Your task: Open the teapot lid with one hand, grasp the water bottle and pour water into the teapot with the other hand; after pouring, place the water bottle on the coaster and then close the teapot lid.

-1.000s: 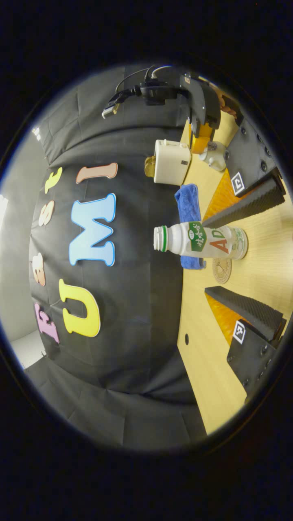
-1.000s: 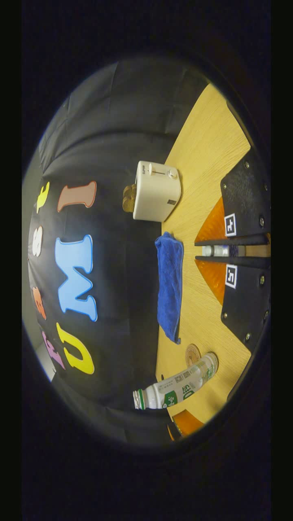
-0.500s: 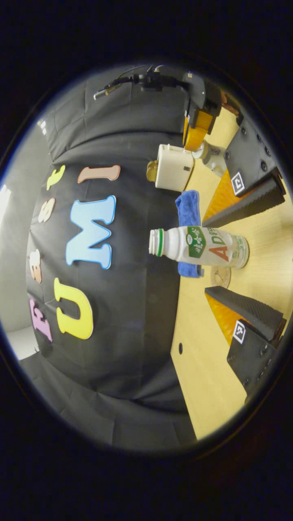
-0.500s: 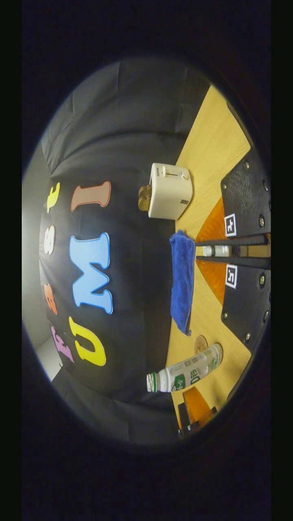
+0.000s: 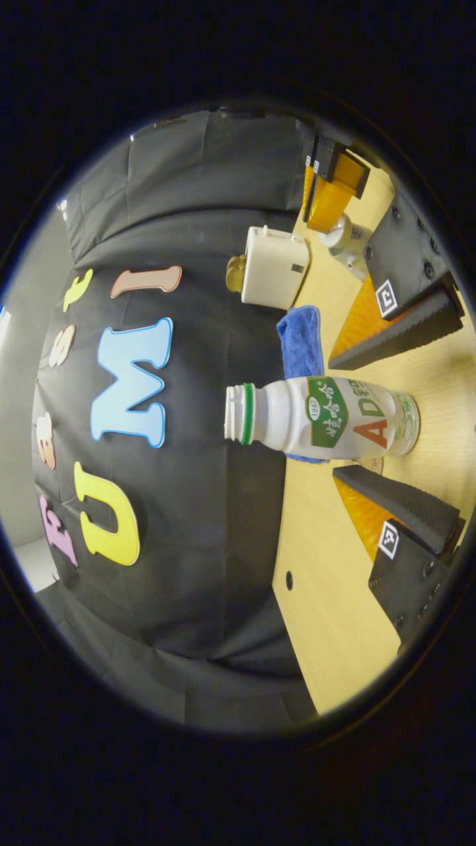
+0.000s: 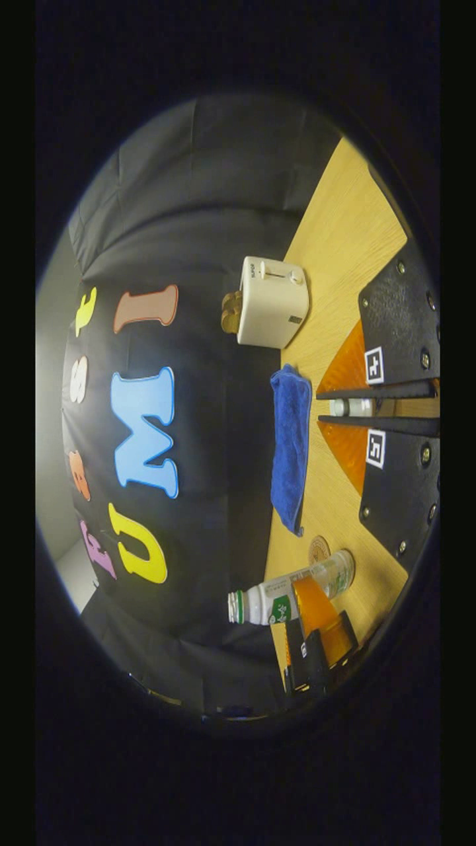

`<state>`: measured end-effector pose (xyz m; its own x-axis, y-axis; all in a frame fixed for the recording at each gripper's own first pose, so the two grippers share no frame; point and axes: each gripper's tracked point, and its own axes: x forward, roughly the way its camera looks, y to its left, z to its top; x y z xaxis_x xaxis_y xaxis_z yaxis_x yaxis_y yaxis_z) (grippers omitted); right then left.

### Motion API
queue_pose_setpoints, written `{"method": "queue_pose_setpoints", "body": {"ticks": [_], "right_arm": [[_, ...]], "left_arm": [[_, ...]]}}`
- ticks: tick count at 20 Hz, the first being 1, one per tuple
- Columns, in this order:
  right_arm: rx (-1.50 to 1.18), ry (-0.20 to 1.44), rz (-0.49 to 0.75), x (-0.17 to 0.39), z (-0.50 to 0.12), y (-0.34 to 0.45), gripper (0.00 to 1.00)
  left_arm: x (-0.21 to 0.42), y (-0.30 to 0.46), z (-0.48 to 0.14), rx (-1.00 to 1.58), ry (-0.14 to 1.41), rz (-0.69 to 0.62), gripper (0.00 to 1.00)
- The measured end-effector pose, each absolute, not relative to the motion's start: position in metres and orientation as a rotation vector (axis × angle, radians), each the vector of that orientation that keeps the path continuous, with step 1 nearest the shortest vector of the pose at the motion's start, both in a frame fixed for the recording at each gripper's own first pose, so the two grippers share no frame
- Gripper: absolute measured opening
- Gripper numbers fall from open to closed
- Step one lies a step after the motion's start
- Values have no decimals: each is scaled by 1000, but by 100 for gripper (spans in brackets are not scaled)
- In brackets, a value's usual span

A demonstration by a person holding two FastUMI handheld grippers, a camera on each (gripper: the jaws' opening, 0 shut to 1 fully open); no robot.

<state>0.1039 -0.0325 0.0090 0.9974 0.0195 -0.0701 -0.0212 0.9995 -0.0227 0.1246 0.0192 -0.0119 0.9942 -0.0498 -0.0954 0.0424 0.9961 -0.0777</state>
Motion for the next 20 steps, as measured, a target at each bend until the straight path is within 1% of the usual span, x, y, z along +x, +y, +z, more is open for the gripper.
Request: {"method": "queue_pose_setpoints", "body": {"ticks": [3, 6, 7, 8, 10, 11, 15, 16, 17, 18, 20], "right_arm": [[-17, 63, 25, 103, 10, -33, 11], [-12, 55, 41, 101, 11, -29, 11], [-12, 50, 50, 99, 13, -27, 11], [-18, 45, 57, 95, 15, -25, 11], [-17, 29, 66, 87, 22, -22, 11], [-7, 17, 76, 80, 27, -20, 11], [-14, -1, 78, 38, 34, -26, 11], [-11, 0, 80, 27, 35, -27, 11], [-7, 0, 84, 15, 35, -29, 11], [-12, 1, 84, 3, 35, -31, 11], [-25, -2, 84, -20, 31, -34, 11]], "left_arm": [[135, 24, -26, -55, 136, -26, 99], [137, 31, -17, -48, 96, 8, 100], [139, 33, -19, -41, 94, 15, 96], [138, 29, -20, -31, 99, 3, 84], [135, 26, -17, -5, 91, -13, 78], [135, 25, -15, 3, 83, -20, 82], [128, 19, -16, -3, 87, -50, 81], [127, 17, -18, -3, 92, -57, 76], [126, 16, -16, 4, 95, -63, 76], [126, 13, -16, 30, 99, -72, 81], [125, 12, -14, 120, 100, -69, 80]]}}
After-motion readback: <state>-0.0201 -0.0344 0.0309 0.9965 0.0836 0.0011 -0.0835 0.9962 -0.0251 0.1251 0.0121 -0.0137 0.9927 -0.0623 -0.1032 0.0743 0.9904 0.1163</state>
